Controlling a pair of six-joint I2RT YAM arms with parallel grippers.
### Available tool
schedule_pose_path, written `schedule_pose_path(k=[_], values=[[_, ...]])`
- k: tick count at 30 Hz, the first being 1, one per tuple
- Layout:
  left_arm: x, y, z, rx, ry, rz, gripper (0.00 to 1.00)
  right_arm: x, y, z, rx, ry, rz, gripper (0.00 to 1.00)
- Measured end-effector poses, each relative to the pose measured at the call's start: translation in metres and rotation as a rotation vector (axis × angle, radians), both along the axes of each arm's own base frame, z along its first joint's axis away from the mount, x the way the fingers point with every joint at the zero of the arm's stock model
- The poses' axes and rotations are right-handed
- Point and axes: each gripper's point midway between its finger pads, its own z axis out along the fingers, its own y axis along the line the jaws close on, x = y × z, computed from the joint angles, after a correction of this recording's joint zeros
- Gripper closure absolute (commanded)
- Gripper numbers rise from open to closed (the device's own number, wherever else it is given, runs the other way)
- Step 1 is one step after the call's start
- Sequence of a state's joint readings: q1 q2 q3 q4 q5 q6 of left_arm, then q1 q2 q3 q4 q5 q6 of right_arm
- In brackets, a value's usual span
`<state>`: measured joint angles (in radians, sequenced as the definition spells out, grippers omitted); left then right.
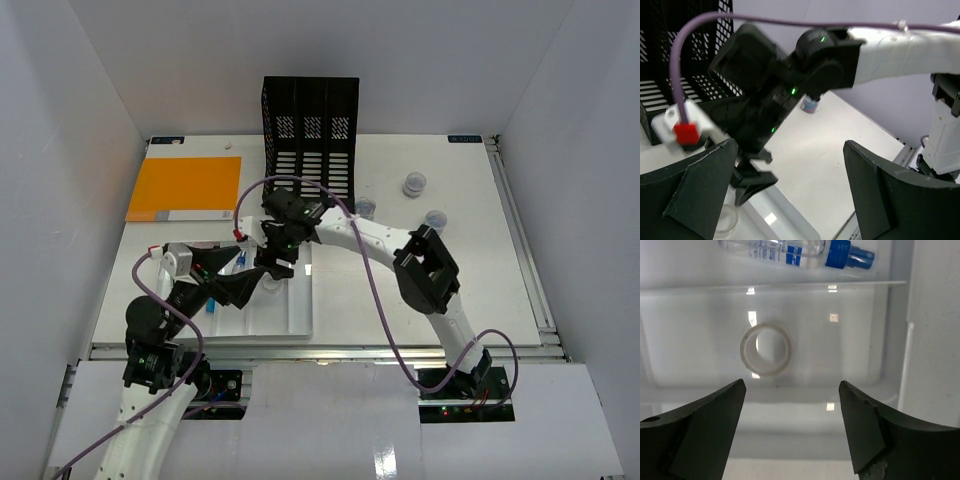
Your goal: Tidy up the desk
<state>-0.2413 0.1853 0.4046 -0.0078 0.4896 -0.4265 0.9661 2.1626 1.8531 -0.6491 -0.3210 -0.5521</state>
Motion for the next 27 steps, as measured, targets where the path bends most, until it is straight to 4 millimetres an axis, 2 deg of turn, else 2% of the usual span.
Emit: schedule_pose_path(k=[3,6,7,10,12,14,17,20,27], values=[[0.002,-0.007,-0.007,0.010,0.040,-0.041,0.02,0.014,-0.024,0.037,0.071,0.007,-0.027,0.09],[0.004,-0.012,-0.015,0.018,0.081,-0.072,0.02,0.042,-0.062,0.079,0.155,-0.009,-0.101,0.05],[0.005,-0.013,-0.017,0.021,0.093,-0.081,0.02,0.052,-0.077,0.090,0.180,-0.017,-0.132,0.08],[0.004,-0.016,-0.021,0.027,0.109,-0.100,0.02,0.088,-0.126,0.106,0.219,-0.025,-0.281,0.10],[0.004,-0.016,-0.021,0.028,0.110,-0.103,0.02,0.110,-0.160,0.099,0.201,-0.011,-0.405,0.10],[0.004,-0.016,-0.021,0.028,0.108,-0.104,0.02,0.127,-0.188,0.083,0.158,0.003,-0.529,0.10],[0.004,-0.017,-0.021,0.028,0.108,-0.104,0.02,0.139,-0.214,0.056,0.081,0.009,-0.675,0.10],[0.004,-0.016,-0.021,0.028,0.109,-0.104,0.02,0.149,-0.220,0.038,0.037,-0.004,-0.766,0.10],[0.003,-0.016,-0.021,0.028,0.106,-0.102,0.02,0.178,-0.219,0.006,-0.016,-0.048,-0.864,0.10]])
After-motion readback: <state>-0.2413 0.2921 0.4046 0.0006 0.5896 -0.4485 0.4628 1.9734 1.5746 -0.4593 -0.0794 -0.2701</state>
